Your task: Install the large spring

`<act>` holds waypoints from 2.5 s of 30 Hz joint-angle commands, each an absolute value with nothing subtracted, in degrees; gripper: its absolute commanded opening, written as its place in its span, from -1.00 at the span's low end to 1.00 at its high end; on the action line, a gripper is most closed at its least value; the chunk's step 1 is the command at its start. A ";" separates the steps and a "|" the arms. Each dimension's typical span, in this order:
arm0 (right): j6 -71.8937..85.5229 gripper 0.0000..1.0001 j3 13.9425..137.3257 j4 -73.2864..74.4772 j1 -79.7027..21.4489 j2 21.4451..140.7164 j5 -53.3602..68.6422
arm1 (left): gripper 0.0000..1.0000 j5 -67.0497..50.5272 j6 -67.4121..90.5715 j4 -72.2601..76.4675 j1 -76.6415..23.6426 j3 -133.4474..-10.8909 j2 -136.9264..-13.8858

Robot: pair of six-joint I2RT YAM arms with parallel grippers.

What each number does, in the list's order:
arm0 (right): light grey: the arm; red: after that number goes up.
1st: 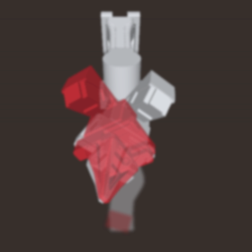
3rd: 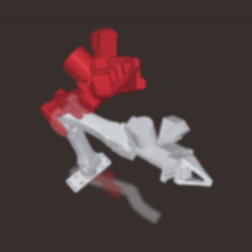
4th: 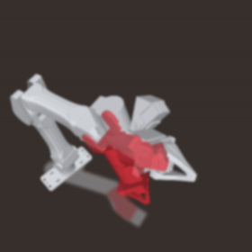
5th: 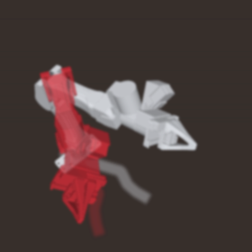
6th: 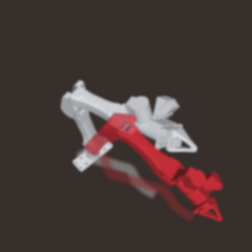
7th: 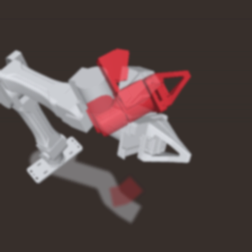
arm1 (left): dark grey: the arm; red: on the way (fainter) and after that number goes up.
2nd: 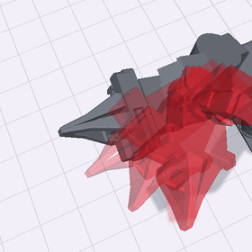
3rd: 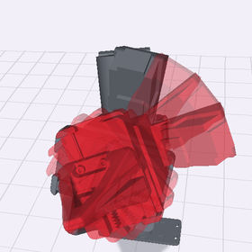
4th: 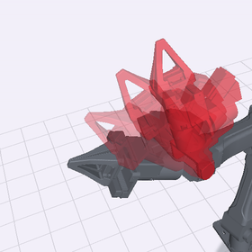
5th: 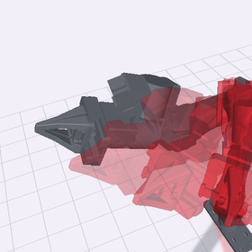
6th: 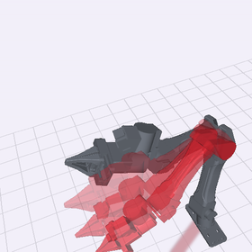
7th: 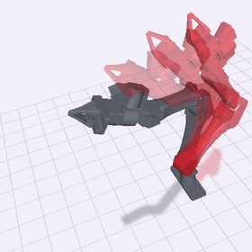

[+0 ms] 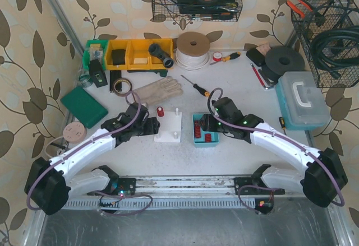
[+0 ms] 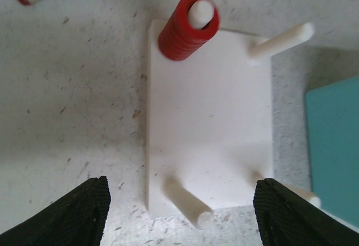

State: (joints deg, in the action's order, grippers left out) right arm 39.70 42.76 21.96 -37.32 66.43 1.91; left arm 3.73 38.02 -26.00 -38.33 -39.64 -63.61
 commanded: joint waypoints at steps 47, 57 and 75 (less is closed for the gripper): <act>44.64 -0.05 49.36 28.20 -38.41 85.89 -4.41 | 0.48 2.86 38.44 -15.98 -38.50 -37.88 -62.58; 44.57 0.04 53.69 29.50 -43.11 88.47 -5.34 | 0.48 2.84 38.41 -15.75 -38.55 -37.78 -62.58; 46.02 -0.07 53.98 29.99 -43.52 96.89 -8.49 | 0.48 2.77 38.26 -15.57 -38.41 -37.68 -62.86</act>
State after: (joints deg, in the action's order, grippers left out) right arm 45.01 53.45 28.05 -43.40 95.35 -7.29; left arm 2.61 39.16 -17.32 -38.33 -36.21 -63.02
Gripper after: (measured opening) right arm 0.470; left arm 0.740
